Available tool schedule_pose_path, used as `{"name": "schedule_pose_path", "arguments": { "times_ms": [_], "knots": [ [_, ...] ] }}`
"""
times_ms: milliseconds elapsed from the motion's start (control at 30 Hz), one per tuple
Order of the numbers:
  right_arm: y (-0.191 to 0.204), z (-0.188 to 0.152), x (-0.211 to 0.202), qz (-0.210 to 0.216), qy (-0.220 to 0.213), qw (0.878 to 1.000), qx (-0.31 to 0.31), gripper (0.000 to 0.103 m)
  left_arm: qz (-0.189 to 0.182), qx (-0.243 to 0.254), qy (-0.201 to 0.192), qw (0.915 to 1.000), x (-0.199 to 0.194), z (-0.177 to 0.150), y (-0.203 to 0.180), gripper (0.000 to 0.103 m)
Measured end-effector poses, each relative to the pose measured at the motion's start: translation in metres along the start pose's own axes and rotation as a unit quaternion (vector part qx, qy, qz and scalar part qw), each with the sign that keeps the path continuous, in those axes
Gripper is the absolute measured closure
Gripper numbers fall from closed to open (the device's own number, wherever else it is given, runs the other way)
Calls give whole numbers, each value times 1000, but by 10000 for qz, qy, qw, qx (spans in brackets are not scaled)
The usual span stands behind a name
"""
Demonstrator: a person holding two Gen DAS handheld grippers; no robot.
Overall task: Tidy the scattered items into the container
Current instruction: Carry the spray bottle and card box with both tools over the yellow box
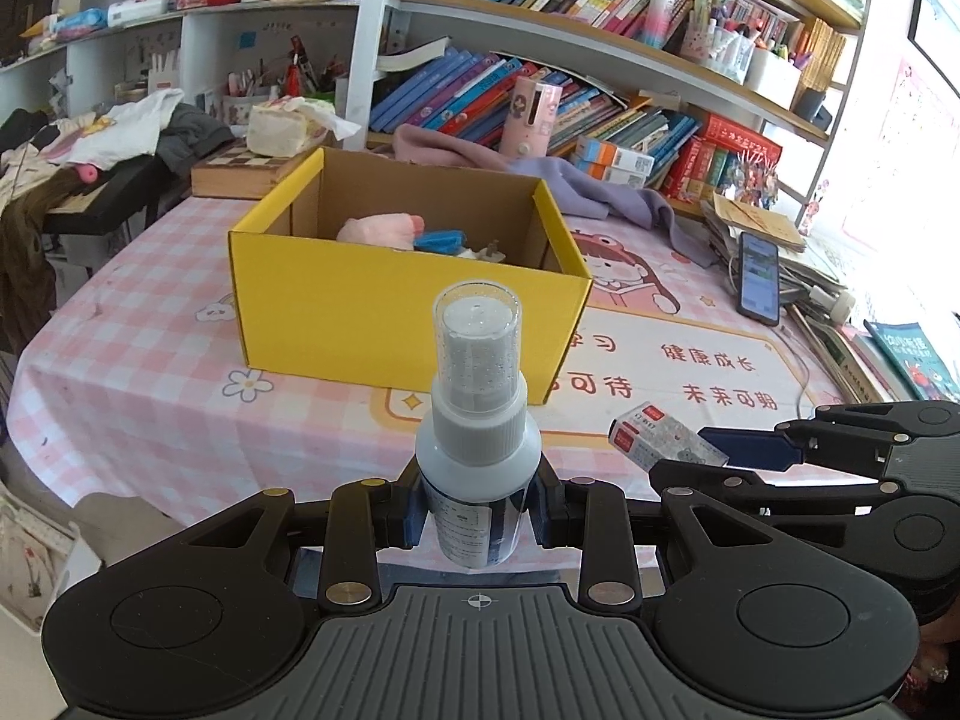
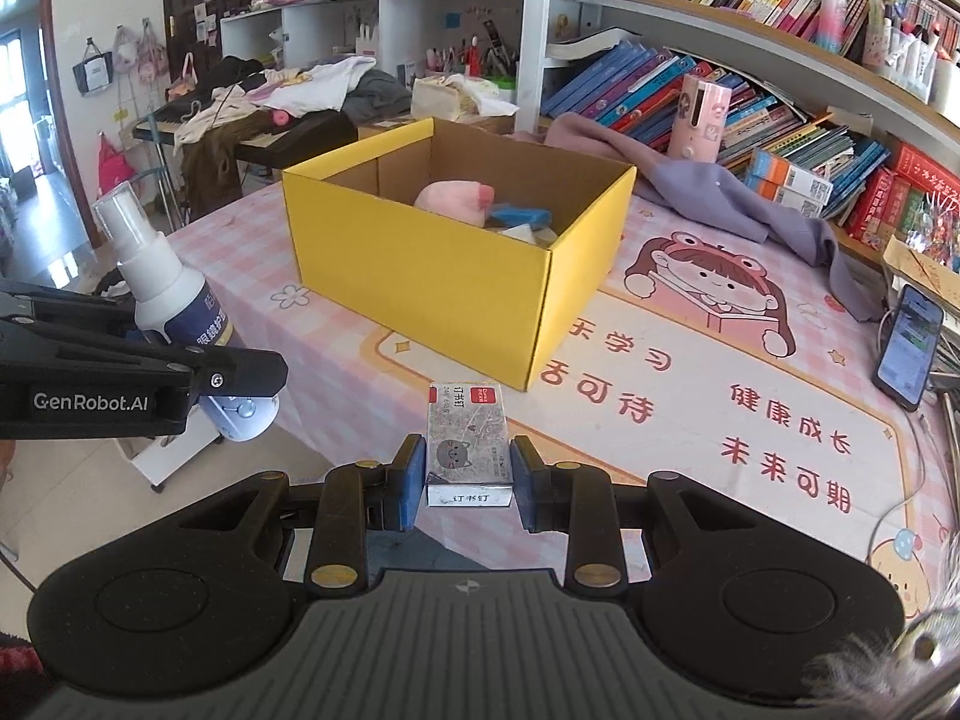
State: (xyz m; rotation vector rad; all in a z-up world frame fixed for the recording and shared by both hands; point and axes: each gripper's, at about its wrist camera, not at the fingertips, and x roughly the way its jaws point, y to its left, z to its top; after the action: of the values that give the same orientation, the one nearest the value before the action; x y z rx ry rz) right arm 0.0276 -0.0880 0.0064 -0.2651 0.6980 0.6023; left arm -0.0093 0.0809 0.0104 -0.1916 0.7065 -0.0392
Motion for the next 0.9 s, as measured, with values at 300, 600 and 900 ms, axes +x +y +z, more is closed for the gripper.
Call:
{"name": "schedule_pose_path", "arguments": {
  "times_ms": [300,600,900],
  "knots": [
    [14,4,6,92,14,9999,-68,75,66,-36,-31,10000,-3,2,15,72],
    [33,18,23,451,58,9984,-323,75,357,-276,-64,9990,-6,5,38,72],
    [36,39,37,665,-203,9964,-479,75,494,-182,-291,9982,-7,25,45,72]
  ]
}}
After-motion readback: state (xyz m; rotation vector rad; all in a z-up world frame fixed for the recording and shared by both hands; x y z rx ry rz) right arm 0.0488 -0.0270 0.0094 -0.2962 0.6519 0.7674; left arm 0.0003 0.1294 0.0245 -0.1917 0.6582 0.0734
